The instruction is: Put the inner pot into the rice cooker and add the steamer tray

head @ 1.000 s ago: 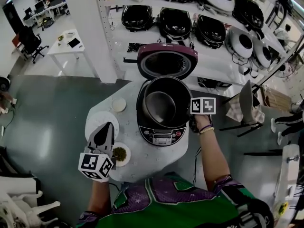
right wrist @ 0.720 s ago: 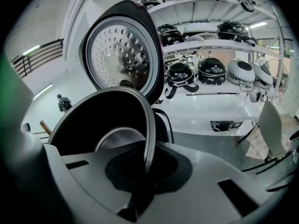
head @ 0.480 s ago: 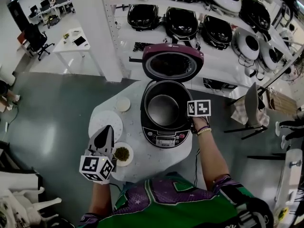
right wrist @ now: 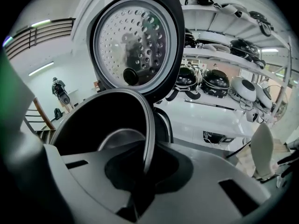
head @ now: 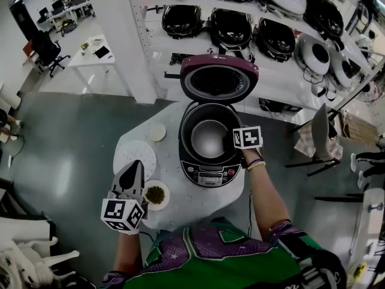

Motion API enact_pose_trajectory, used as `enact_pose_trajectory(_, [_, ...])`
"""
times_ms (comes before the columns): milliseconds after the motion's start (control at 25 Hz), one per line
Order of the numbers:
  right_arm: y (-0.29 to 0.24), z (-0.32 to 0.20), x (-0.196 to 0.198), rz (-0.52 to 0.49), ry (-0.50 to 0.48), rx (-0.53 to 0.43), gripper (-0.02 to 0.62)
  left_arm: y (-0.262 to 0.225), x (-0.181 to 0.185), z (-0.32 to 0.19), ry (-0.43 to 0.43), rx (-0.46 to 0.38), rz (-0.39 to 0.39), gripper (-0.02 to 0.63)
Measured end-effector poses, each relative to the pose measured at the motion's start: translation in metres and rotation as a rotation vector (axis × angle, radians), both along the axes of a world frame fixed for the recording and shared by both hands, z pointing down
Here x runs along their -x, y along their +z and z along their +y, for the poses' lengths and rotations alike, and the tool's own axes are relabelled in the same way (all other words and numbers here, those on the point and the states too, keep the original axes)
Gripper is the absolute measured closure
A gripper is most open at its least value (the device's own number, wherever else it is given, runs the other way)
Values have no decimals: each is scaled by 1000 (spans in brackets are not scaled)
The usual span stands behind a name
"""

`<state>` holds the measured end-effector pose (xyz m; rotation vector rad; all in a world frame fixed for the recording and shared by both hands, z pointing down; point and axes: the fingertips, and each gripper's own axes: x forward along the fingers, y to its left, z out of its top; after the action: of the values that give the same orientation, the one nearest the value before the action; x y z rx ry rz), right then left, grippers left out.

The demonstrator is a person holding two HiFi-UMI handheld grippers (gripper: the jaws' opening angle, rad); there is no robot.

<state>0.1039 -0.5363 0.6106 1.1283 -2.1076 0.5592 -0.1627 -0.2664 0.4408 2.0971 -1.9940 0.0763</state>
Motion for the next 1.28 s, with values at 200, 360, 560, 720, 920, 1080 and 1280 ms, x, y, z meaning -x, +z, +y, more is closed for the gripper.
enact_pose_trajectory(200, [1,3,3,63,-44,-30,560,3,-1,1,4,6,-2,586])
enact_pose_trajectory(360, [0,4,3,137,-95,-75,551,2,-7,-1,10,11,-12,586])
enact_pose_trajectory(560, [0,3,5,158,-105,-117,540,-1,-8,-1,6,10,-47,586])
enact_pose_trajectory(720, [-3,2,-1,193,-114,-179,491,0,-10,1,11,16,-57,586])
enact_pose_trajectory(920, [-2,8,-11,88,-78,-156,456,3,-10,4,8,22,-52,586])
enact_pose_trajectory(1080, [-12,11,-16,27,-65,-166,426,0,-9,4,4,25,-48,586])
enact_pose_trajectory(1280, [-18,18,-22,-12,-58,-182,417,-7,-9,7,2,34,-63,586])
